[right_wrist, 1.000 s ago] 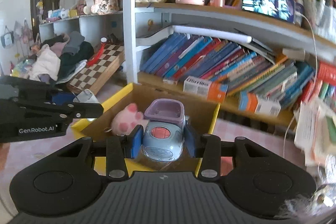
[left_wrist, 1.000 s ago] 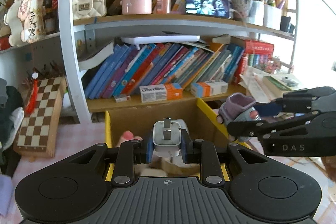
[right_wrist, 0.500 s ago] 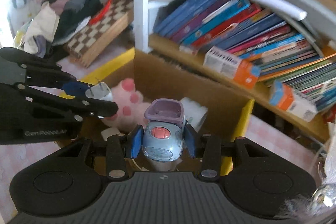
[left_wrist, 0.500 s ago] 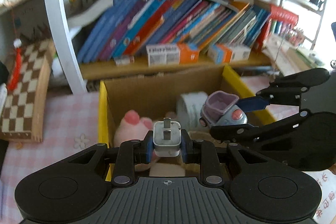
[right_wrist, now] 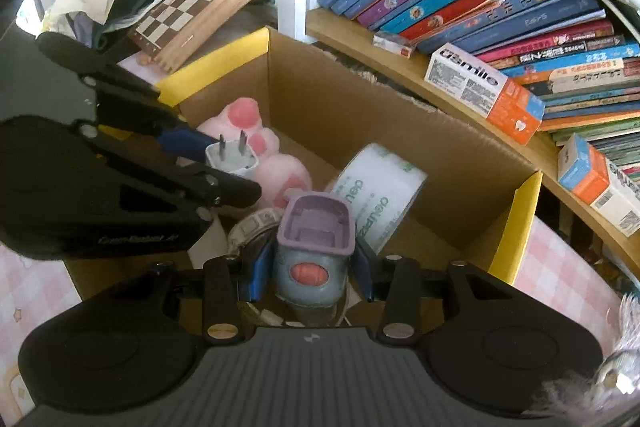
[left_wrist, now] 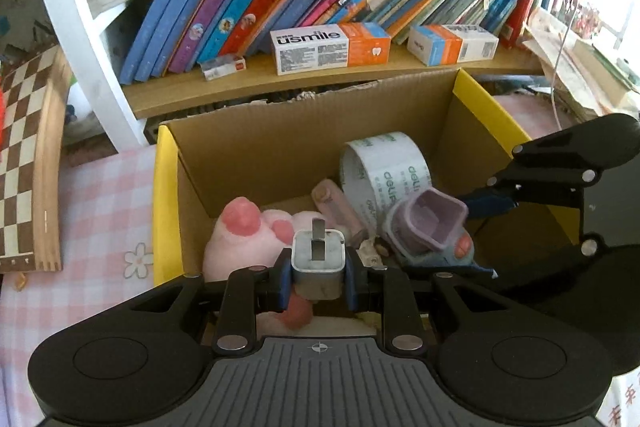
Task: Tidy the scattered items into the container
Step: 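Open the left tool to release the charger into the box while the right tool releases the toy car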
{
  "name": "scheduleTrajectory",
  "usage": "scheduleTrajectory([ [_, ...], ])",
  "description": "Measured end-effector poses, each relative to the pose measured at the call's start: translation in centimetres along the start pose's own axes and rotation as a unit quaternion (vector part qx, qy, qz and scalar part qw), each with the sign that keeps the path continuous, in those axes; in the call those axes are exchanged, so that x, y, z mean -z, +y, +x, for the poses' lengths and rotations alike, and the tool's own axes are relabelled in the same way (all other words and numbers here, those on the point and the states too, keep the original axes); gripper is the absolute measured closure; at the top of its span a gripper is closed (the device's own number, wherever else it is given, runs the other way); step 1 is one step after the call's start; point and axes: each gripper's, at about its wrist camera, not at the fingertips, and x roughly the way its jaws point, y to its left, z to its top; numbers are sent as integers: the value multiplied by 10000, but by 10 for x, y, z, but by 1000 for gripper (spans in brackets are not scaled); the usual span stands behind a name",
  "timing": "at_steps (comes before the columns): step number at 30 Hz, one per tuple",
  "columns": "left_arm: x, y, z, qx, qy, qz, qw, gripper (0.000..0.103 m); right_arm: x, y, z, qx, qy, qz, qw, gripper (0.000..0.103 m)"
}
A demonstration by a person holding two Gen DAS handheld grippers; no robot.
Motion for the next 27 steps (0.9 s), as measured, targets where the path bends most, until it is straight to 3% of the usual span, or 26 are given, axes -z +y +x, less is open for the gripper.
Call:
scheduleTrajectory([
  [5, -1, 0, -2, 80, -21, 28, 10000, 72, 3, -4, 0, -96, 15, 82, 9999, 65],
  [9, -2, -1, -15, 70, -260, 51, 9996, 57, 3, -5, -7, -158, -125, 121, 9997, 59],
  [18, 0, 4, -59, -104, -840, -140, 9963, 55, 1, 2, -39, -60, -585, 91, 9982, 44],
  [25, 8, 0, -98, -63, -1305, -334, 9909, 54, 2, 15, -71, 73, -943, 93, 9955, 44],
  [27, 14, -4, -111, -16, -1444, -341, 9889, 50, 6, 22, -84, 129, -1073, 136, 9940, 43],
])
